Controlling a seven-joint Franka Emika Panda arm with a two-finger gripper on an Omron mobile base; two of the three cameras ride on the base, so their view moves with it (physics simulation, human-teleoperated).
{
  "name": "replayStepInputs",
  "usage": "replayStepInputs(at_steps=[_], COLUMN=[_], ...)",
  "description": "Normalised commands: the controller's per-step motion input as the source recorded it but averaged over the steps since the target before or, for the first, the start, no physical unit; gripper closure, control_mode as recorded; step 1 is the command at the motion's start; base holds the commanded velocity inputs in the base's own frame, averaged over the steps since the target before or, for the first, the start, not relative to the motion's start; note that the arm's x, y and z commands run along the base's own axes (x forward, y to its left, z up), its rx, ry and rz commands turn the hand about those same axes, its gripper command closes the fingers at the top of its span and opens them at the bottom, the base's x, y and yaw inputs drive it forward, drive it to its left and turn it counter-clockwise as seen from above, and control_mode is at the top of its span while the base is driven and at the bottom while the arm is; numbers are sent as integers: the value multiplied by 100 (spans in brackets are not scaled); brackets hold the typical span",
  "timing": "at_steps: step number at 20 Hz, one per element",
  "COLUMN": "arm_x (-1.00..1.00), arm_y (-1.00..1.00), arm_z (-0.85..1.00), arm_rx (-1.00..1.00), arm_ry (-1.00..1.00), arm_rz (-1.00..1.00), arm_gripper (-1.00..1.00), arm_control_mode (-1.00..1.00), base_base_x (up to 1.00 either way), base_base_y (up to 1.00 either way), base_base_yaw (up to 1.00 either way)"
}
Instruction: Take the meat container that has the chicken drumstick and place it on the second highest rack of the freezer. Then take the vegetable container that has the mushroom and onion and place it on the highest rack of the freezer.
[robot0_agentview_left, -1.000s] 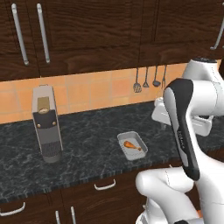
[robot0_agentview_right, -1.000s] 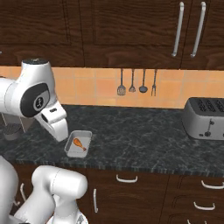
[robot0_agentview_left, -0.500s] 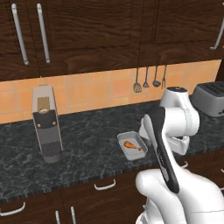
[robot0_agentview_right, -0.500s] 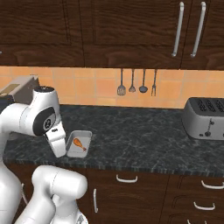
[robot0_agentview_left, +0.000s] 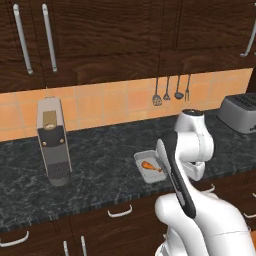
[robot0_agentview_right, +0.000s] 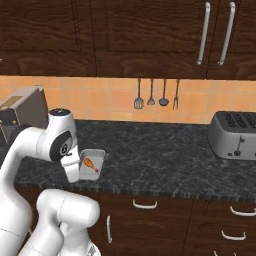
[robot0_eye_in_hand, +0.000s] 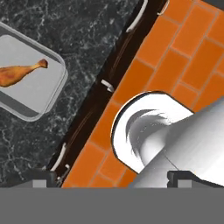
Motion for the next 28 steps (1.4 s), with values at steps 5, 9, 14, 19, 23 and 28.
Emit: replayStepInputs(at_steps=[5, 9, 14, 19, 23, 28], arm_x=[44, 46, 29, 38, 58, 53], arm_y=[-3, -8, -16, -5, 0, 0], arm_z=[-36, -37, -50, -30, -15, -20], arm_rx=[-3, 0, 0, 0, 0, 0], arm_ry=[0, 0, 2, 3, 9, 14], arm_rz=[0, 0, 0, 0, 0, 0], arm_gripper=[-100, -100, -100, -100, -100, -100], arm_control_mode=[-100, -100, -100, -100, -100, -100], base_base_x=[0, 0, 0, 0, 0, 0], base_base_y=[0, 0, 0, 0, 0, 0], base_base_yaw=[0, 0, 0, 0, 0, 0])
